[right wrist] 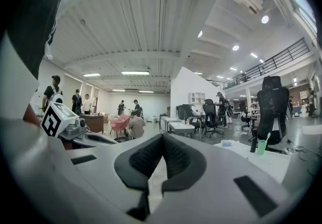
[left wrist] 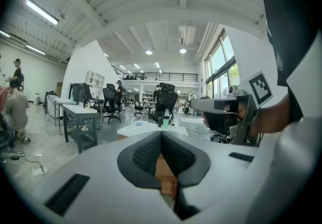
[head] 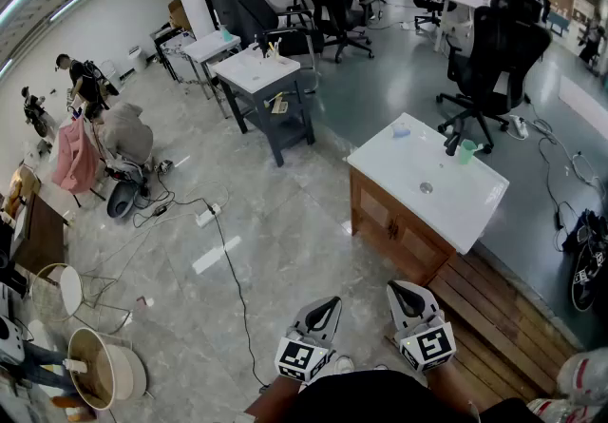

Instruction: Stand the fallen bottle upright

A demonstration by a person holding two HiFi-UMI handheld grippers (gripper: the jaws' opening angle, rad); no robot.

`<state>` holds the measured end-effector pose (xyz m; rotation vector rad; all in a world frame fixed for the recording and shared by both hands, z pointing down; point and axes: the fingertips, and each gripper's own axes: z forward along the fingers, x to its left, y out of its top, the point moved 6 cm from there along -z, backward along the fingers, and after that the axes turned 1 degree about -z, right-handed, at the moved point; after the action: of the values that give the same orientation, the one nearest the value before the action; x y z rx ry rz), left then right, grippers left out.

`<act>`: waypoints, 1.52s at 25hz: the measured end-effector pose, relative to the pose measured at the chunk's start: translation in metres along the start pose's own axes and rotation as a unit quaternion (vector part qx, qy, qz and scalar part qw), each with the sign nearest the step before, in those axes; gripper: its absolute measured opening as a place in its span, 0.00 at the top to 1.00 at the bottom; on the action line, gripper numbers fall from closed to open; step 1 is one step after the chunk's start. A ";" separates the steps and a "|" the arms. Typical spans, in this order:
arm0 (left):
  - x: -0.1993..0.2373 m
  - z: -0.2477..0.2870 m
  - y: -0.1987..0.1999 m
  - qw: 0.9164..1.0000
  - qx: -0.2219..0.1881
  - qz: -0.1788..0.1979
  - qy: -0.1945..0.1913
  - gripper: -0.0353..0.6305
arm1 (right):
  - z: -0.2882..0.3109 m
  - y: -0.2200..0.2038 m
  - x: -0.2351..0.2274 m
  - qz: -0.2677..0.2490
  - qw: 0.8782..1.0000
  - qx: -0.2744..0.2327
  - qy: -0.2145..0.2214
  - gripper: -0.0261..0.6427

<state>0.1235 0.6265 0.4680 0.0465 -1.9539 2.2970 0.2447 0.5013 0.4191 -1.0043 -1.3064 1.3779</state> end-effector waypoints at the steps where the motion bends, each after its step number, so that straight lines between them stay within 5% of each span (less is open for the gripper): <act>1: -0.001 -0.001 0.001 1.000 0.000 0.001 0.001 0.92 | -0.002 0.001 -0.001 -0.004 1.000 -0.003 0.000 0.94; 20: 0.004 -0.004 0.027 0.998 -0.039 0.021 0.034 0.92 | -0.002 0.012 -0.002 -0.018 0.999 -0.029 -0.010 0.94; 38: 0.042 -0.021 0.036 0.998 -0.046 0.038 0.022 0.92 | 0.031 0.012 0.025 -0.006 0.999 -0.037 -0.024 0.94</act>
<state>0.0787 0.6451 0.4340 -0.0867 -2.0710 2.2299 0.2077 0.5196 0.4111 -1.0170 -1.4057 1.3592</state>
